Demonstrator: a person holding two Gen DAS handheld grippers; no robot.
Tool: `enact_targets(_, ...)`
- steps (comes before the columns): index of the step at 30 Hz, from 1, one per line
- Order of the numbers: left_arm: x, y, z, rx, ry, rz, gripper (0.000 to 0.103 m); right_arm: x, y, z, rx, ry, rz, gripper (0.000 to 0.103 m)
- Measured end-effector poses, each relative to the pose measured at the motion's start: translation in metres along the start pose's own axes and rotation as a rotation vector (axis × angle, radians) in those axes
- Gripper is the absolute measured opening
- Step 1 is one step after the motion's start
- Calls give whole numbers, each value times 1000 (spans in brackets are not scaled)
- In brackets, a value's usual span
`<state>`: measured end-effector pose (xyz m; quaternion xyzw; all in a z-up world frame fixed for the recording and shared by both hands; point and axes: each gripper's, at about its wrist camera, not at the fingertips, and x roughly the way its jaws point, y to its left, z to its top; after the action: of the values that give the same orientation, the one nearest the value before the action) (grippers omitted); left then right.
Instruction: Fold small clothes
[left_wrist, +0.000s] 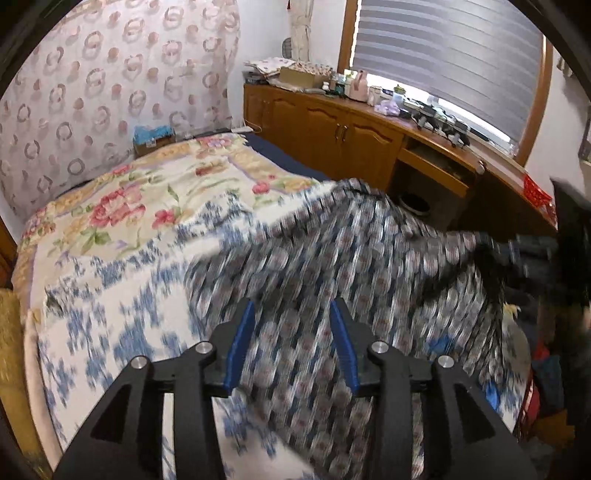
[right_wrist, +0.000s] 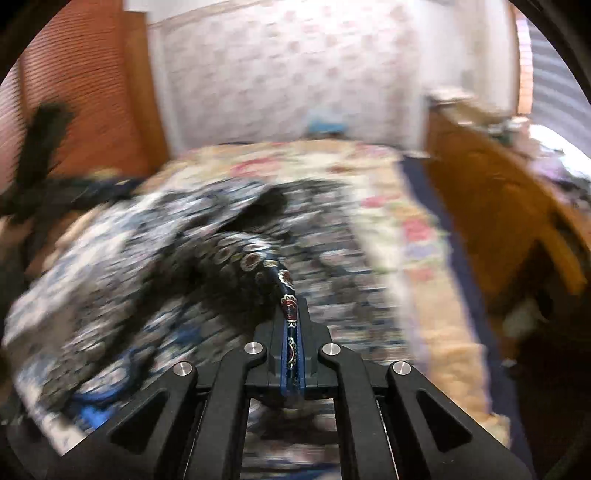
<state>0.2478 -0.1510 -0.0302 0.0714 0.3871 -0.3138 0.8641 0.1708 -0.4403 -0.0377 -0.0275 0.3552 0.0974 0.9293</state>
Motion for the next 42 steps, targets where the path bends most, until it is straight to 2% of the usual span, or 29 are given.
enact_targets(1, -1, -2, -10, 3, 6, -6, 44, -2, -5, -1, 24, -1, -10, 3)
enact_targets(3, -4, -4, -20, 1, 11, -10, 49, -5, -9, -3, 67, 6, -10, 16)
enact_targets(5, -5, -7, -32, -2, 18, -17, 50, -12, 3, -7, 48, -11, -25, 18)
enact_targets(9, -5, -9, -54, -1, 41, -7, 51, -23, 27, -6, 27, -44, 7, 36)
enact_targets(11, -2, -8, -63, -5, 61, 3, 51, -22, 48, -9, 3, -36, 53, 37)
enact_targets(15, 8, -2, -74, -19, 97, 25, 51, -20, 78, -11, -59, -15, 83, 37)
enact_targets(19, 12, -2, -80, -16, 93, 24, 52, -14, 87, -11, -142, -32, -78, 37)
enact_targets(21, 12, -5, -80, -4, 87, 32, 52, -7, 76, -10, -162, -17, -156, 37)
enact_targets(23, 12, -5, -81, 2, 77, 36, 52, 3, 51, -7, -167, -3, -298, 37)
enact_targets(24, 12, -4, -82, 6, 71, 37, 52, 5, 37, -6, -143, -1, -336, 37)
enact_targets(26, 12, -6, -84, 17, 56, 46, 53, 2, 3, -4, -44, -9, -390, 37)
enact_targets(29, 14, -10, -84, 30, 58, 59, 55, -12, -15, -6, 11, -38, -397, 37)
enact_targets(31, 15, -10, -84, 29, 59, 62, 56, -19, -14, -9, 23, -47, -366, 37)
enact_targets(35, 16, -12, -82, 28, 59, 68, 57, -31, 11, -13, 51, -50, -121, 37)
enact_targets(38, 17, -13, -82, 28, 59, 69, 57, -28, 46, -17, 20, -26, 19, 37)
enact_targets(42, 18, -14, -81, 15, 58, 75, 57, -10, 79, -19, -12, 38, 155, 37)
